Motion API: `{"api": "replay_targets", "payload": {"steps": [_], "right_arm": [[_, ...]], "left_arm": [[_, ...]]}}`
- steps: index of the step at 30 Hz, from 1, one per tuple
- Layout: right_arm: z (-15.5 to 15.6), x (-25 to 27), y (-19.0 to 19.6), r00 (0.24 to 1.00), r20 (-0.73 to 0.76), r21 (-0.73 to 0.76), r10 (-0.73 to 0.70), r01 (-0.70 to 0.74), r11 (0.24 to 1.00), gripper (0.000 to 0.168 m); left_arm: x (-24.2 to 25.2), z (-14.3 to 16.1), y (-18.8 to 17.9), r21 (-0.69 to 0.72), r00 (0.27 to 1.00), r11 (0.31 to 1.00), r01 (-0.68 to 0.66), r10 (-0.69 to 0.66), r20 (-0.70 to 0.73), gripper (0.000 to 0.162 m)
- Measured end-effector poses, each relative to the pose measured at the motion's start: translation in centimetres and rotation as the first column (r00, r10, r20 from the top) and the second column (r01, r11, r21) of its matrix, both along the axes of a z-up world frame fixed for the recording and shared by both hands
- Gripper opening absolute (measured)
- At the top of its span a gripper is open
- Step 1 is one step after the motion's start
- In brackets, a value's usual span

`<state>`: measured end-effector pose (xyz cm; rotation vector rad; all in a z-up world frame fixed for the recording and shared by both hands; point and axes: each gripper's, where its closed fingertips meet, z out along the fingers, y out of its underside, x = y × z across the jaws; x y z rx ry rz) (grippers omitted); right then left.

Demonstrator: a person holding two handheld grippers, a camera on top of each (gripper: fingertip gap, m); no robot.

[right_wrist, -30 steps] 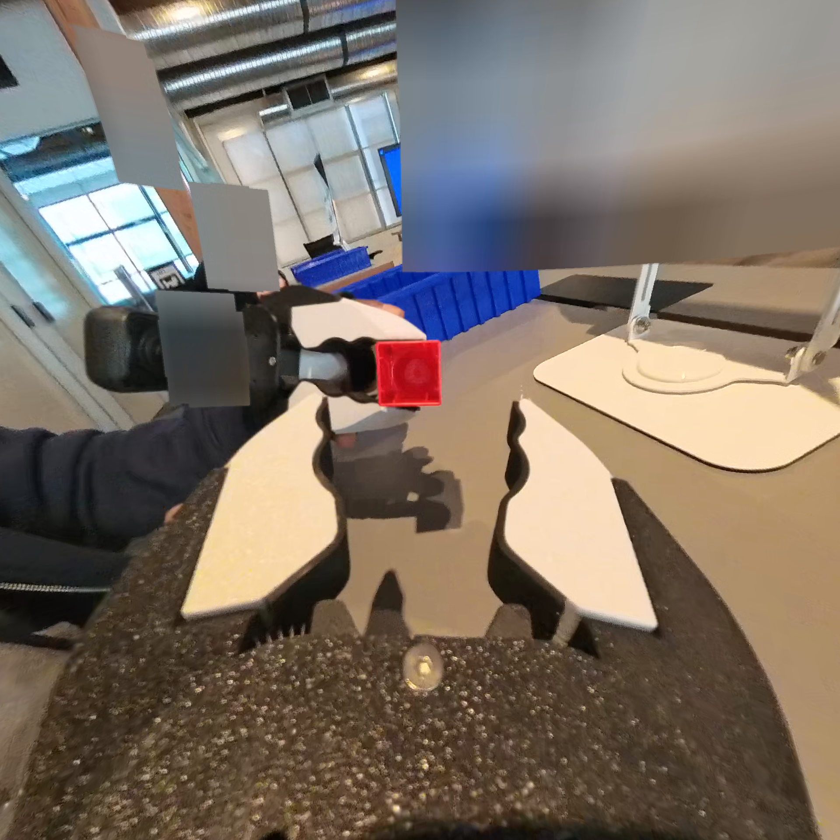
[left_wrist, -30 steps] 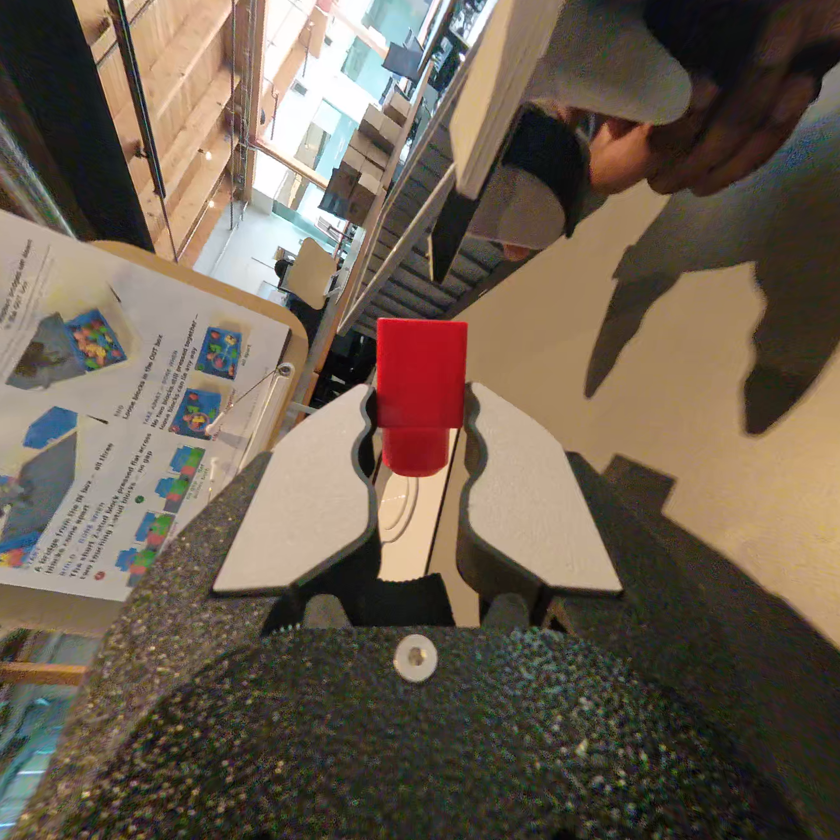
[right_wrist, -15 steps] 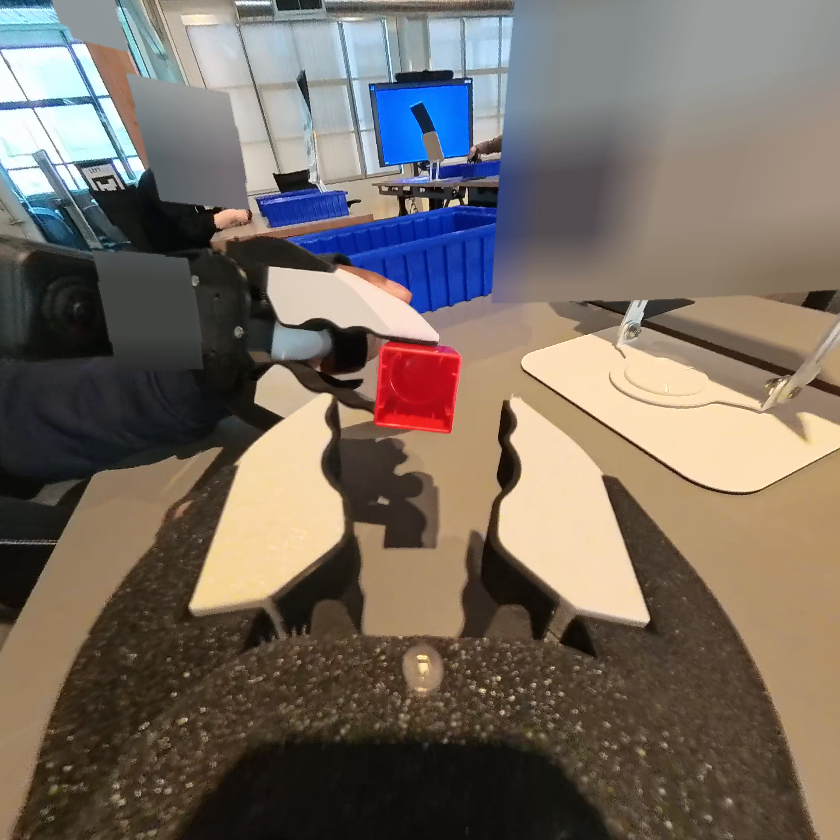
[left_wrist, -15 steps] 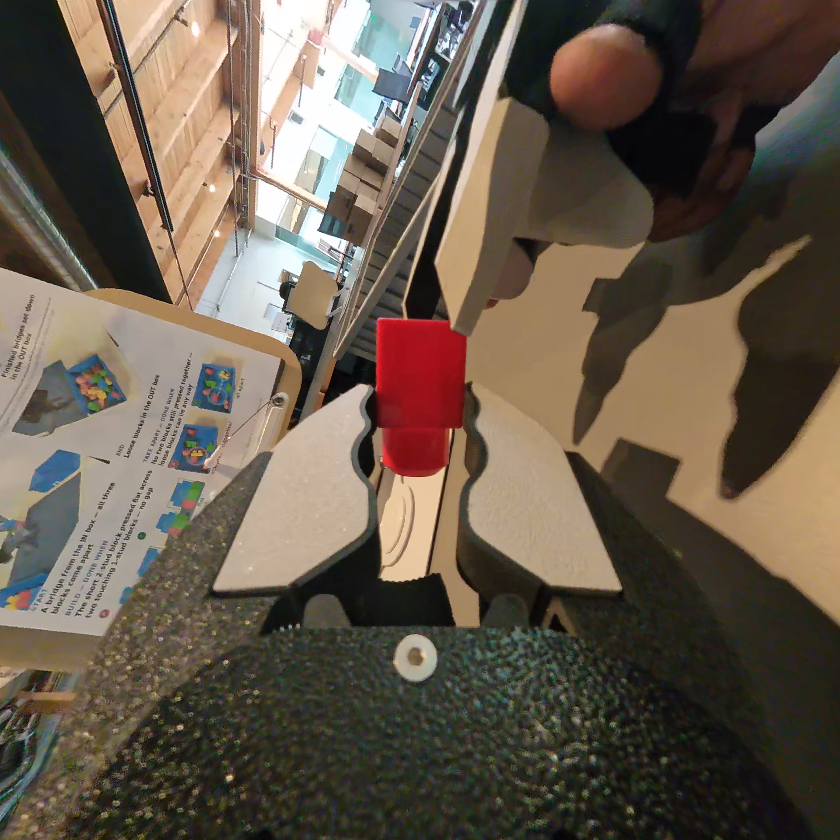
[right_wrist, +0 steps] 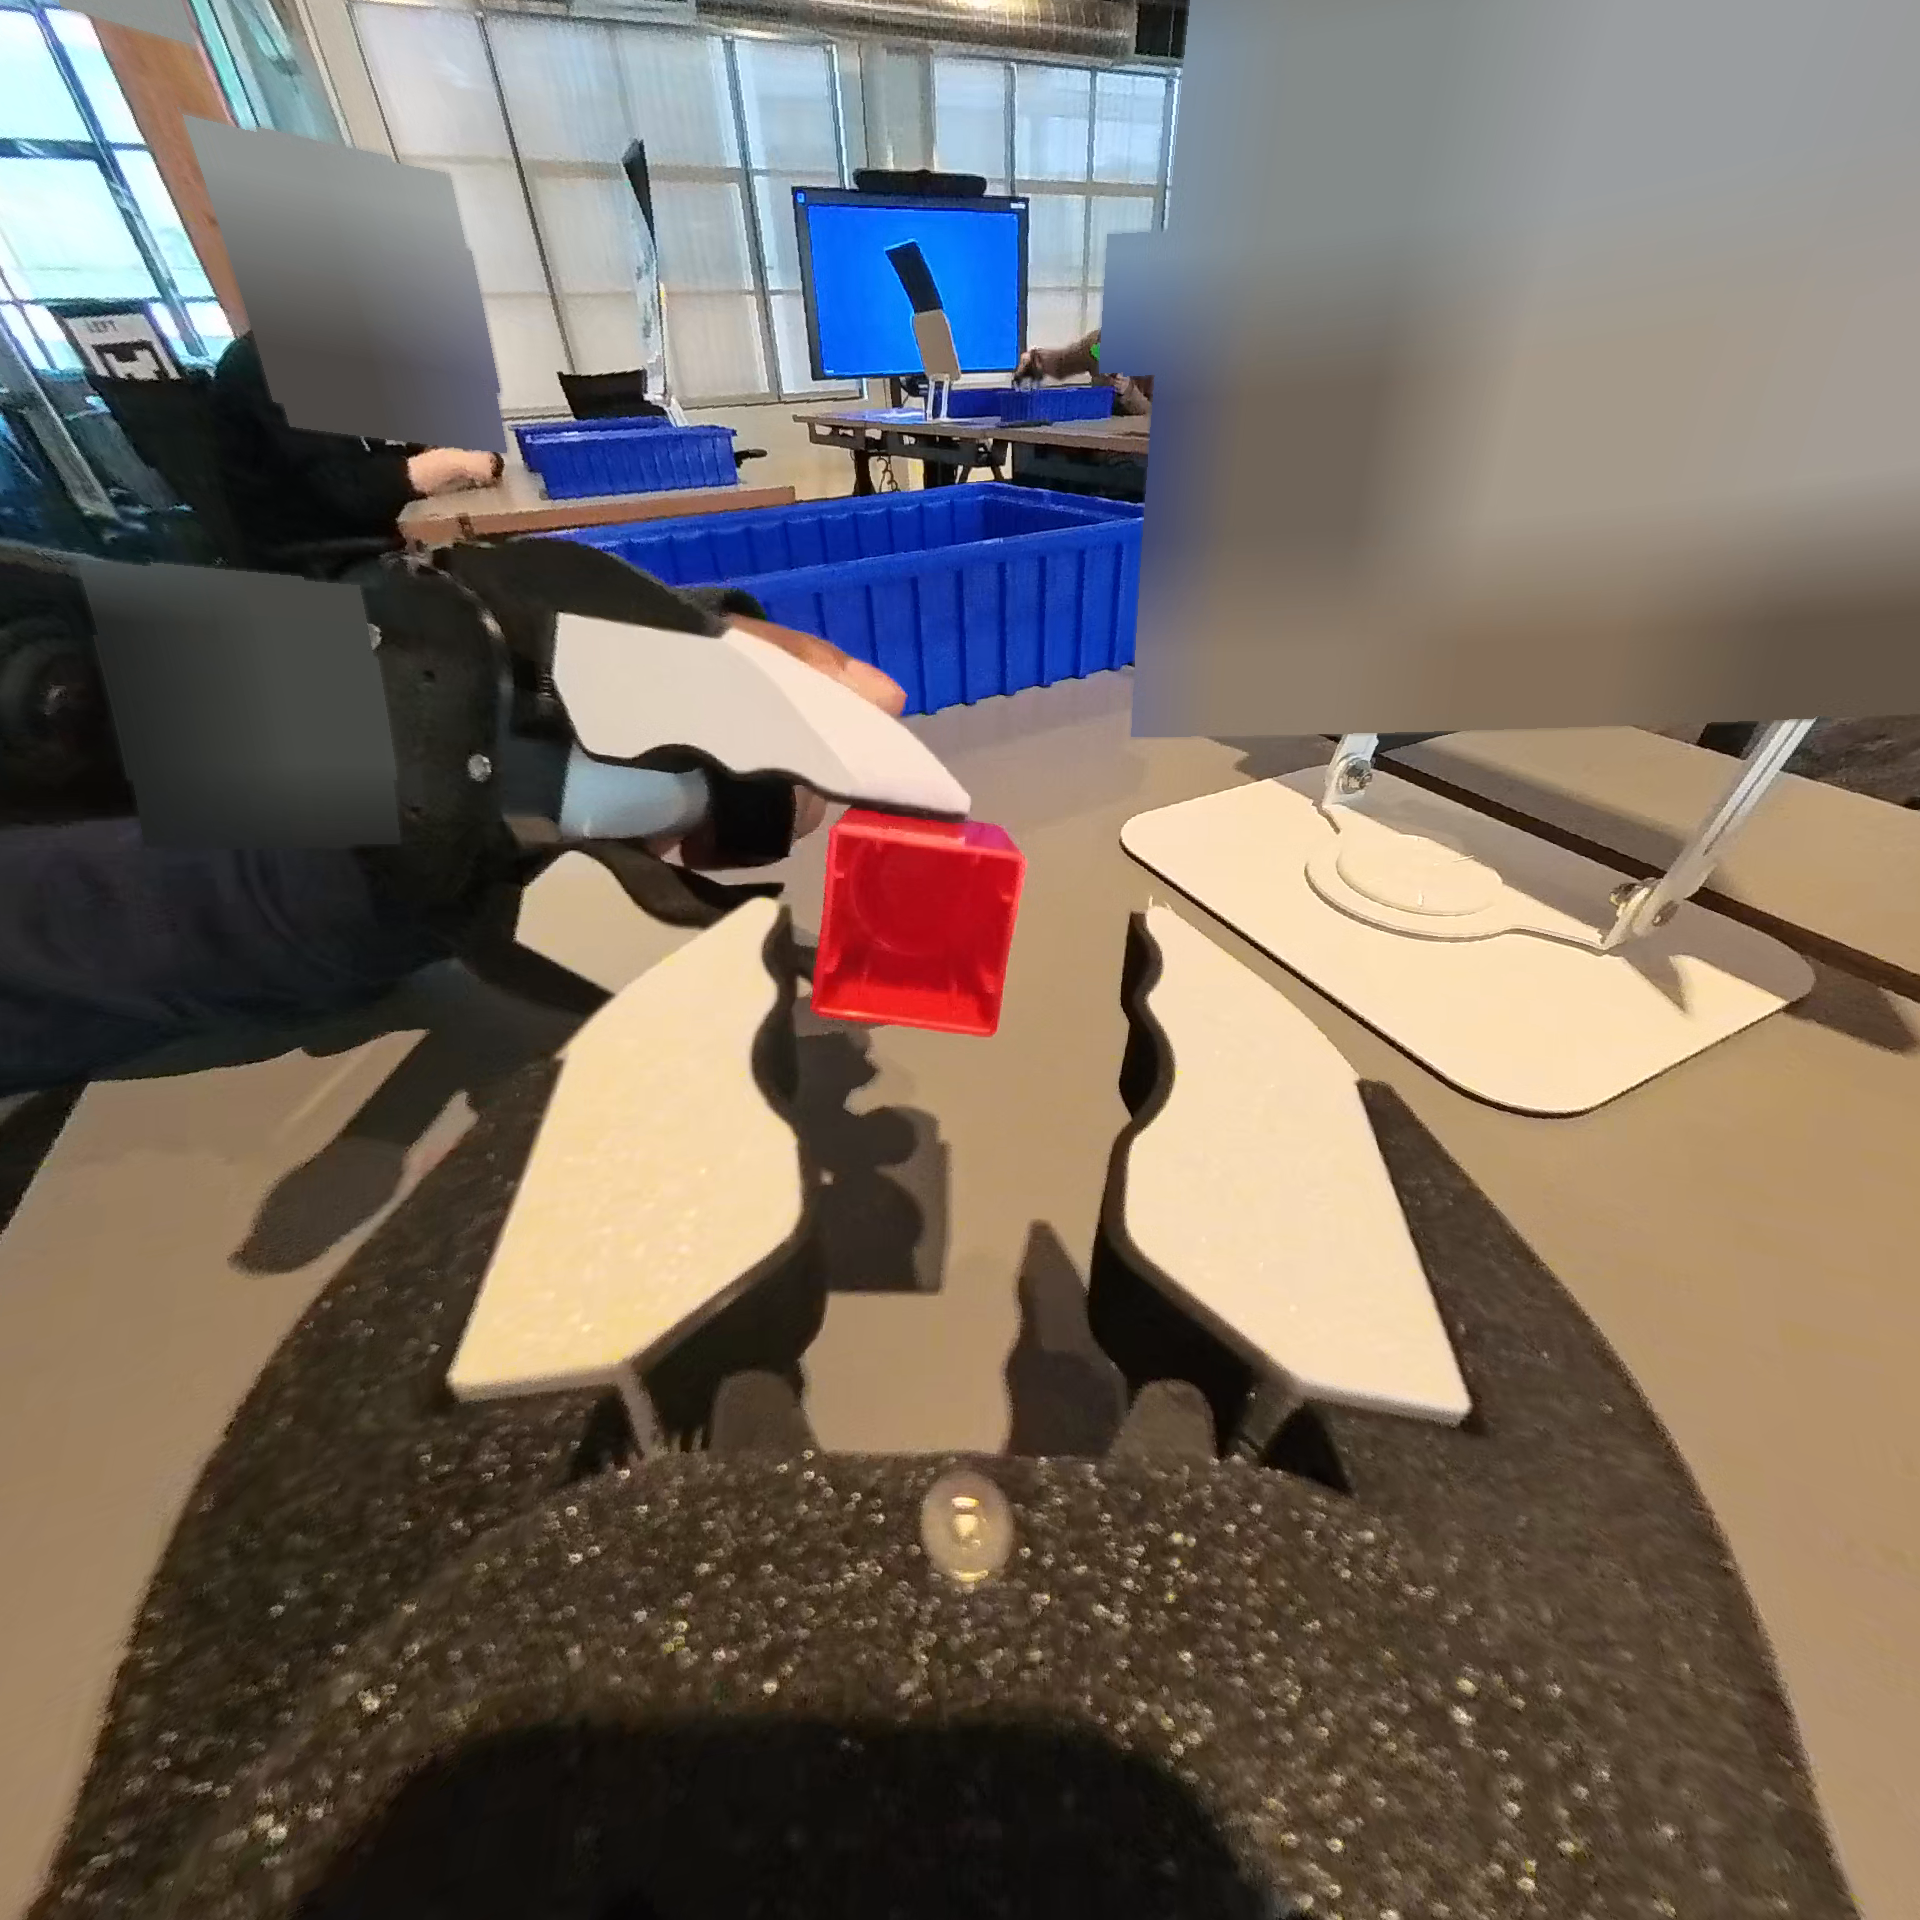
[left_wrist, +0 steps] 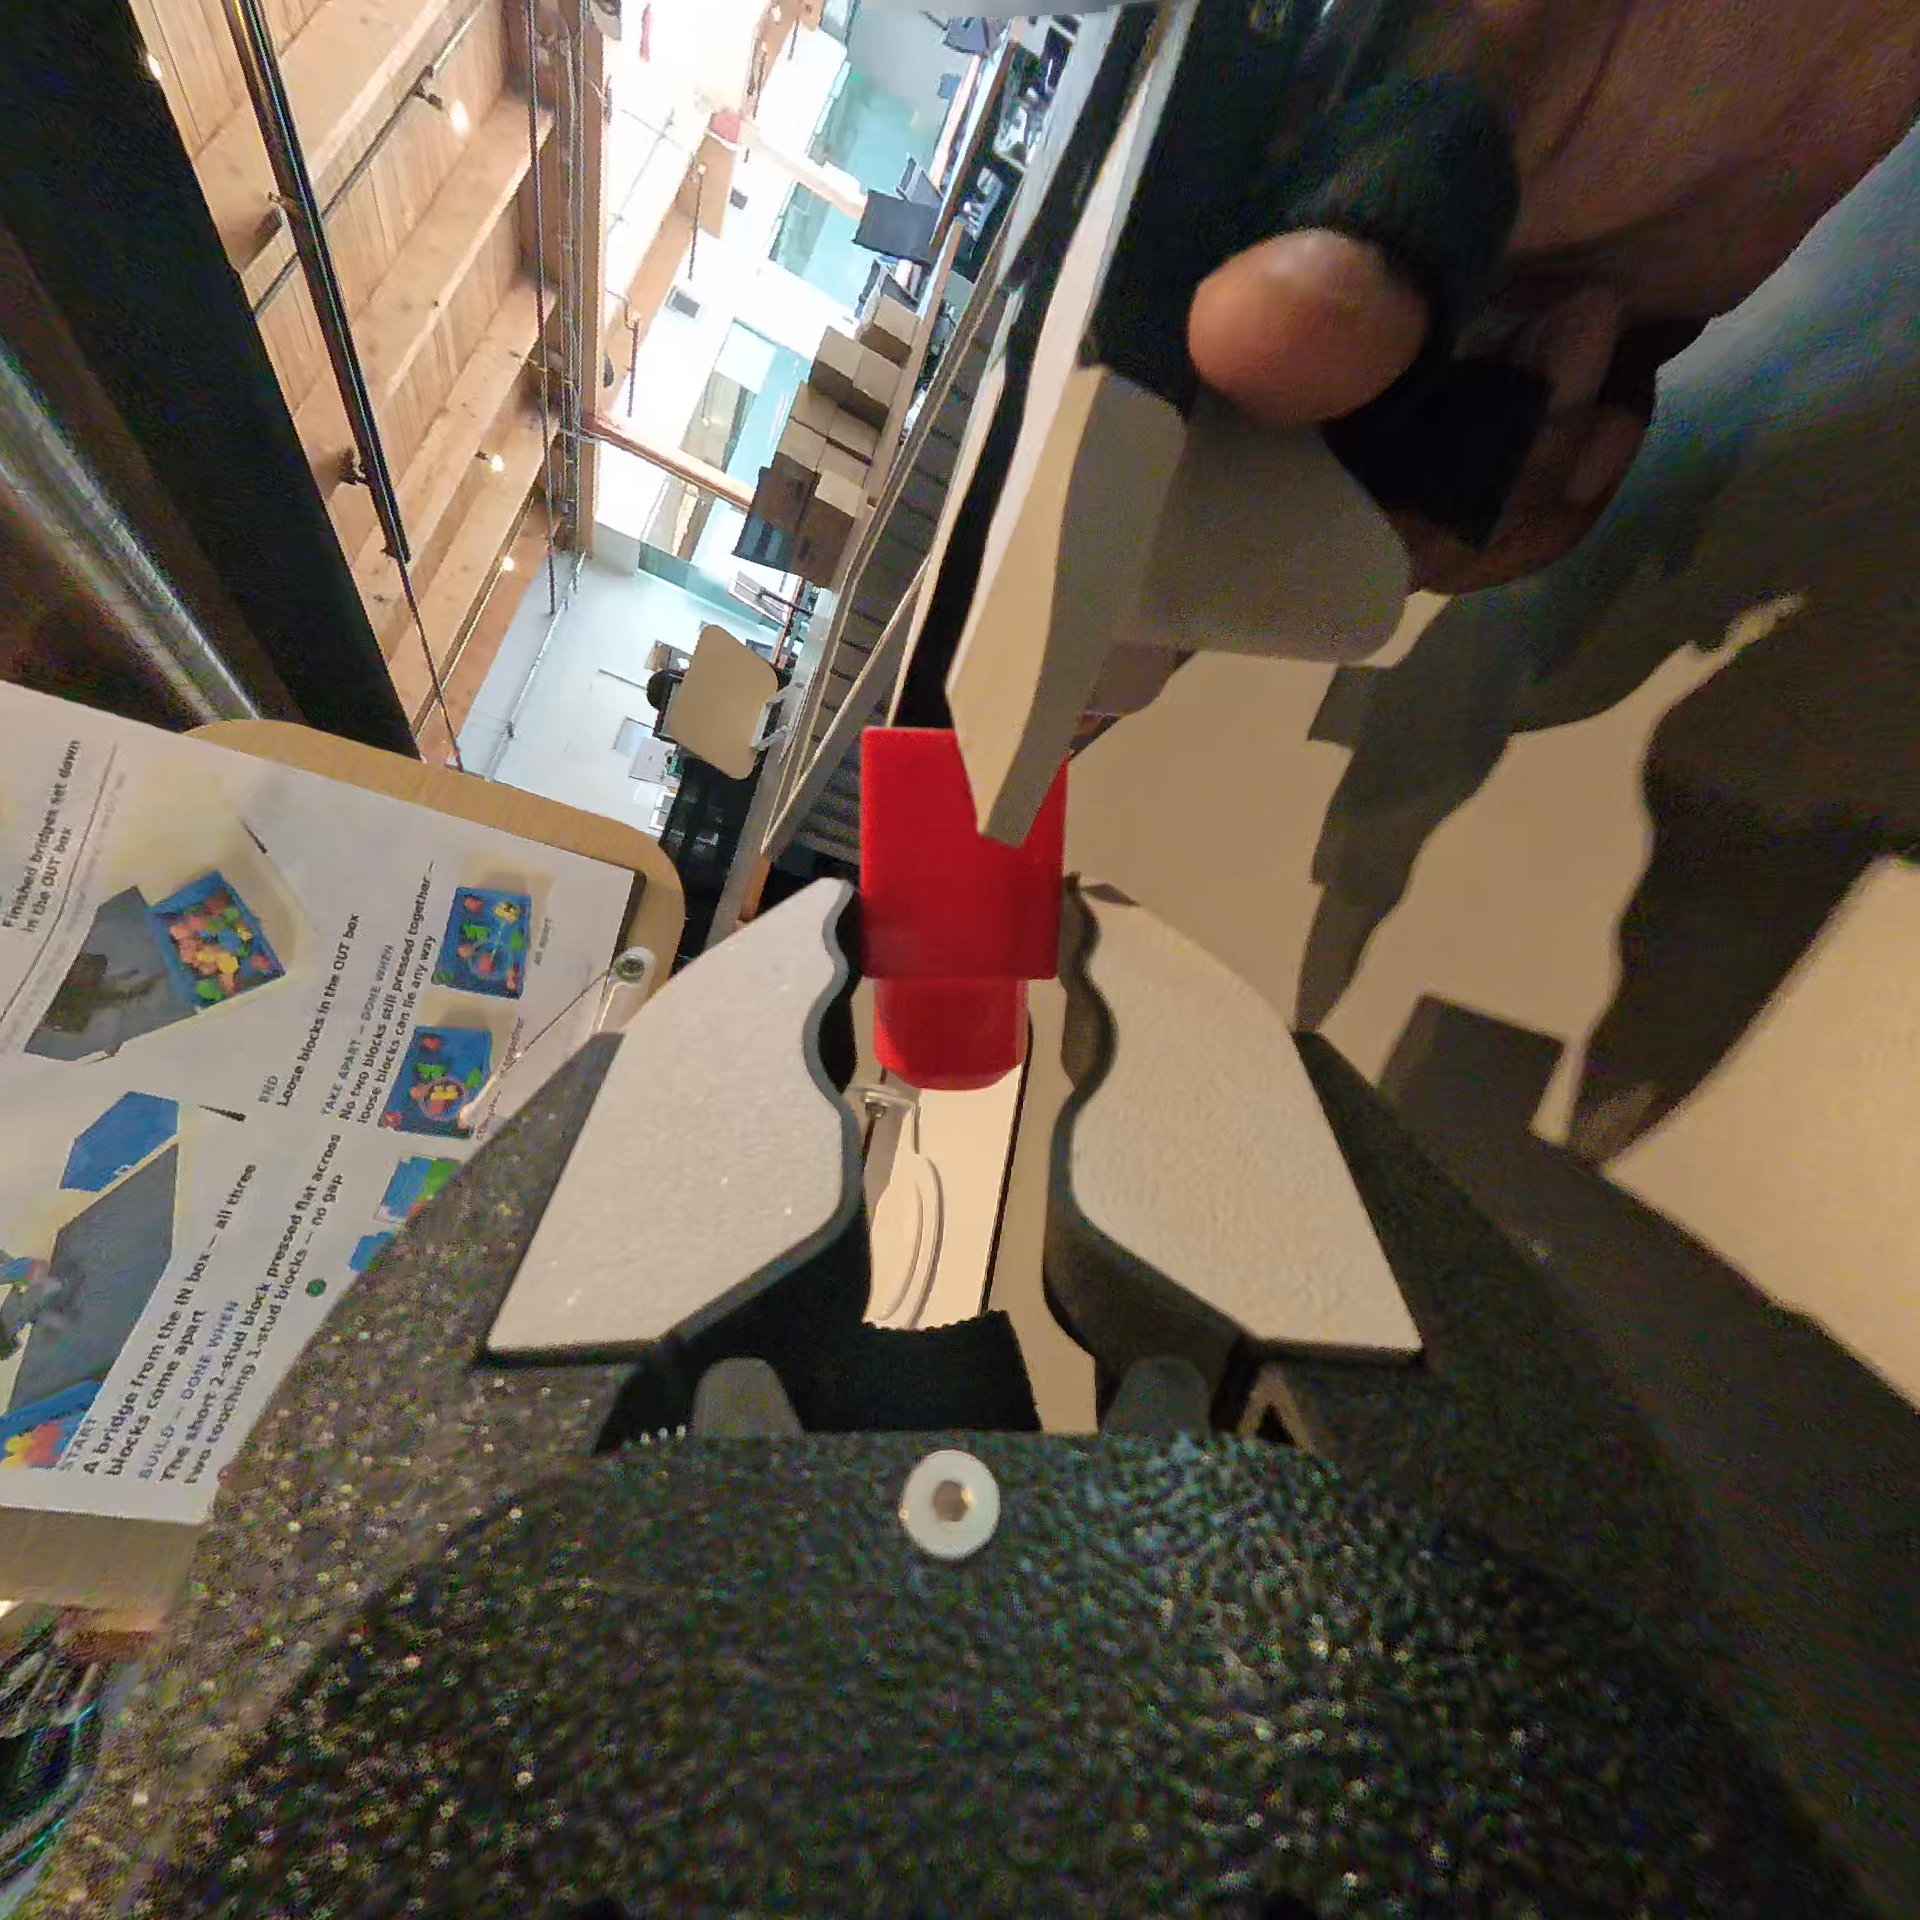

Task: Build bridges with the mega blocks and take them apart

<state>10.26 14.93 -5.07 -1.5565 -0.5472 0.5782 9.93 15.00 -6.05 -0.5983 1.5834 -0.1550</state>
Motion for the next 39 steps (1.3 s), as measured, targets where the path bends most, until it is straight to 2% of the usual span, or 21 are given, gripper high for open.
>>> {"api": "replay_targets", "payload": {"steps": [35,39], "right_arm": [[-0.56,0.47,0.28,0.997,0.065,0.004,-0.045,0.045,0.999,0.037],[-0.53,0.24,0.11,0.997,0.074,0.009,-0.031,0.031,0.999,0.029]], "left_arm": [[0.57,-0.37,0.05,0.004,1.000,1.000,-0.022,0.022,0.002,0.036],[0.52,-0.22,-0.12,0.005,1.000,1.000,-0.017,0.017,0.005,0.036]]}}
